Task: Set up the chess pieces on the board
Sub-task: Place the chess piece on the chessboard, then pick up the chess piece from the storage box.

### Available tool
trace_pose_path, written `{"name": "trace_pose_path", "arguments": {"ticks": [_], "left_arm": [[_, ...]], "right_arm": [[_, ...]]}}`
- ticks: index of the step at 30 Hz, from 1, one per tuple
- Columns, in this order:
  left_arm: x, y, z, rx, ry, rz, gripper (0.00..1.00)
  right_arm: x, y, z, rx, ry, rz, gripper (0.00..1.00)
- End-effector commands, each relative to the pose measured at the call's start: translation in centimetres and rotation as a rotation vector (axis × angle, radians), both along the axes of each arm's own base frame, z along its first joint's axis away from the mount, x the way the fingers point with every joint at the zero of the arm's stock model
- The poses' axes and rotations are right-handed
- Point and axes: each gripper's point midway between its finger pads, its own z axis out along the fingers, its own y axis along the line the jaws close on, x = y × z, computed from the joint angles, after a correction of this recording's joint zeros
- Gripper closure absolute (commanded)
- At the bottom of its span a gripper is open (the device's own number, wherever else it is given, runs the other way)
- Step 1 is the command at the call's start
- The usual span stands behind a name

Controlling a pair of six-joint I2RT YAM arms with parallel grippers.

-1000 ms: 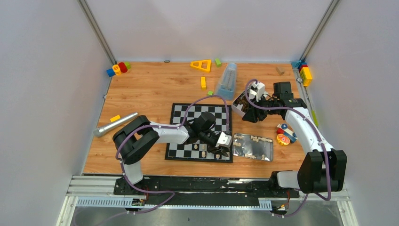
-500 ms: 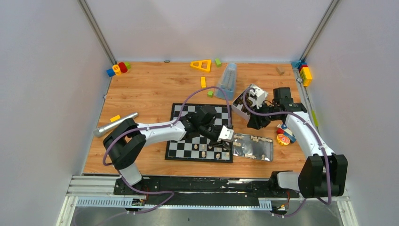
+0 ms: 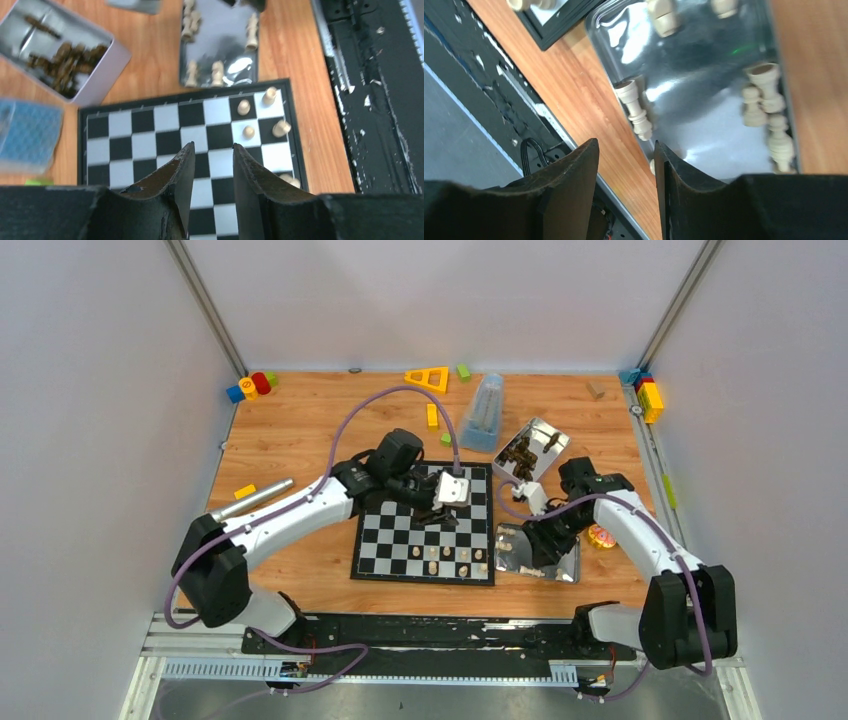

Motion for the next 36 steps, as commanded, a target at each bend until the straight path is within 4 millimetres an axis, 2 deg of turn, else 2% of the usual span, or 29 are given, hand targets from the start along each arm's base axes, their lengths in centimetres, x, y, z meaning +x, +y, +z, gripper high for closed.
{"name": "trace_pose_path", "arguments": {"ticks": [1, 7, 15, 27, 36], "left_arm": [[1.1, 3.3, 0.9, 0.083, 0.003, 0.105, 0.57], [2.4, 4.9, 2.0, 0.094, -0.035, 0.201, 0.48], [3.2, 6.1, 2.4, 0.107, -0.055, 0.255, 0.47], [3.8, 6.6, 2.5, 0.111, -0.082, 0.278, 0.47], [3.8, 6.8, 2.7, 0.109, -0.092, 0.283, 0.47]], "right_arm": [[-0.7, -0.2, -1.9, -0.068, -0.001, 0.097, 0.55], [-0.7, -0.2, -3.6, -0.116, -0.015, 0.138, 0.59], [0.3, -0.3, -4.4, -0.139, -0.052, 0.133, 0.66], [-0.9, -0.4, -5.1, -0.158, -0.040, 0.158, 0.67], [-0.3, -1.1, -6.1, -0.210, -0.089, 0.150, 0.71]]}}
